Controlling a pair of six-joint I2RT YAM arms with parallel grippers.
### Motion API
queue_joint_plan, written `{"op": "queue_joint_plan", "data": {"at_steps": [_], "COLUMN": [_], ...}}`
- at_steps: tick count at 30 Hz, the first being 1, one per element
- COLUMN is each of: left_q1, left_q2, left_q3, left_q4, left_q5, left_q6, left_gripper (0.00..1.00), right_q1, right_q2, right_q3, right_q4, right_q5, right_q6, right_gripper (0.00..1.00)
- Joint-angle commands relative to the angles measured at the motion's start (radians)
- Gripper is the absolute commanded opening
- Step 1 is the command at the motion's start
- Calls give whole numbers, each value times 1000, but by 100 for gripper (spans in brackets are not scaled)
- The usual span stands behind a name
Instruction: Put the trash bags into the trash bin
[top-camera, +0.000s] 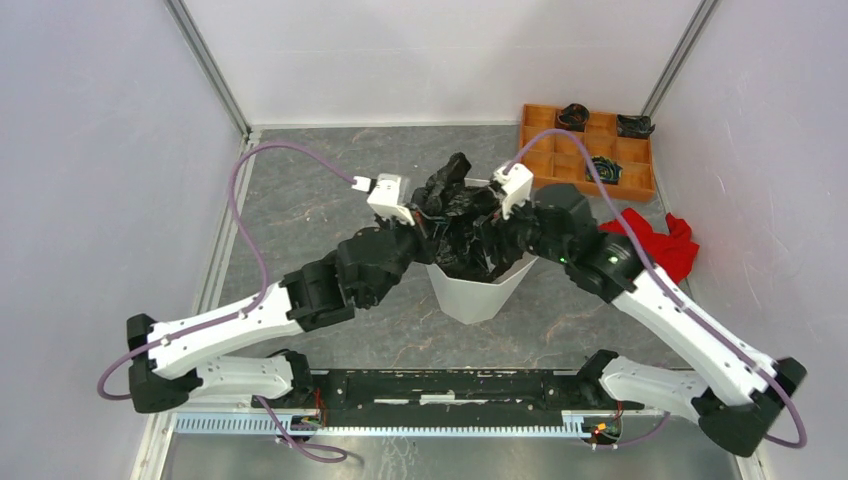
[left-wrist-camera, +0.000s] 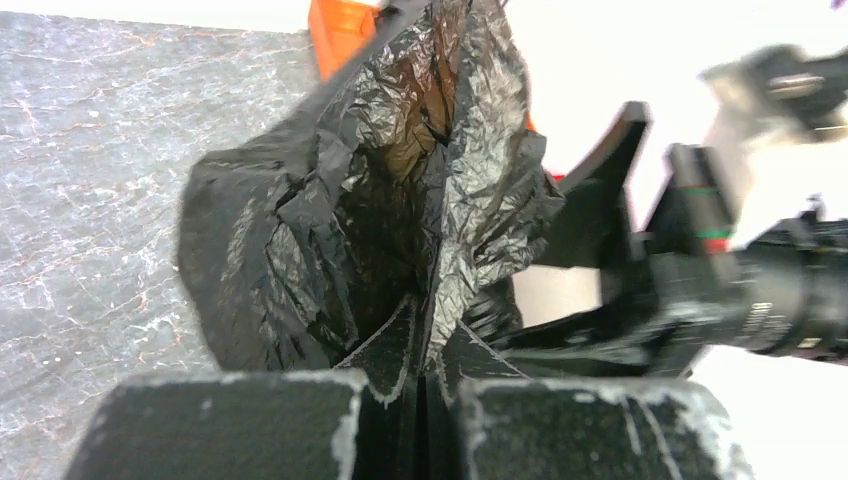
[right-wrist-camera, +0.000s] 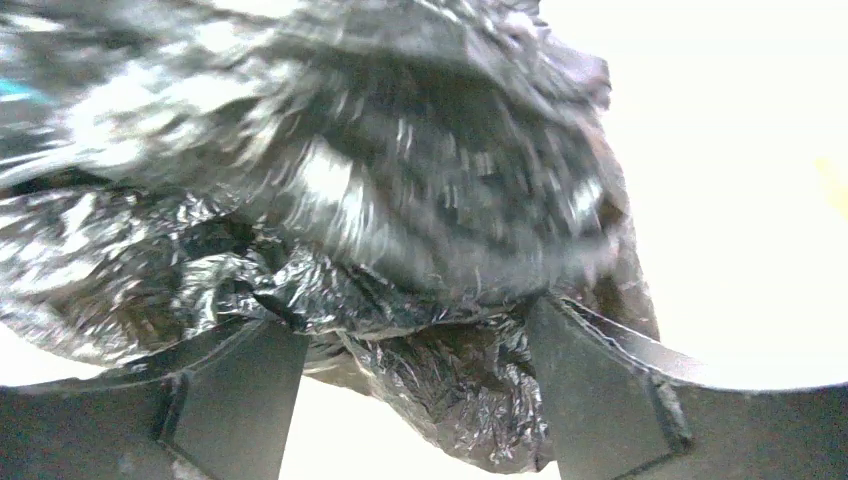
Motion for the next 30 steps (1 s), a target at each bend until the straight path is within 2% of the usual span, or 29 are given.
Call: {"op": "queue_joint_plan", "data": {"at_steps": [1,2,7,14,17,23,28,30], "left_q1": [15,17,26,26,26,25,24,26], "left_q2": [-95,-104,-122,-117,-118,-128,-124,-120], "left_q3": [-30,-38,-50,-52,-70,-89,-69,-62], "left_q4": [58,64,82,116,131,164,165,164], "left_q5": [-1,0,30,98,126,153,181,198], "left_q6": [-110,-127,-150,-131,-116,-109,-109,-108], "left_gripper": [2,2,2,2,2,2,2,2], "right_q1": [2,3,4,3,2,3,2,2], "right_q2": [-109,-122,-149,-162,-168,-123,-93,-101], "right_q3": [118,131,176,201,192,94,11,-21], "right_q4": [-17,-20,-28,-43,11,210,387,445], "right_q5": [47,58,110,170,181,141,-33,-23], "right_q6": [-31,-31,-32,-34,11,-4,-87,-89], "right_gripper": [86,90,98,98,98,92,83,79]}}
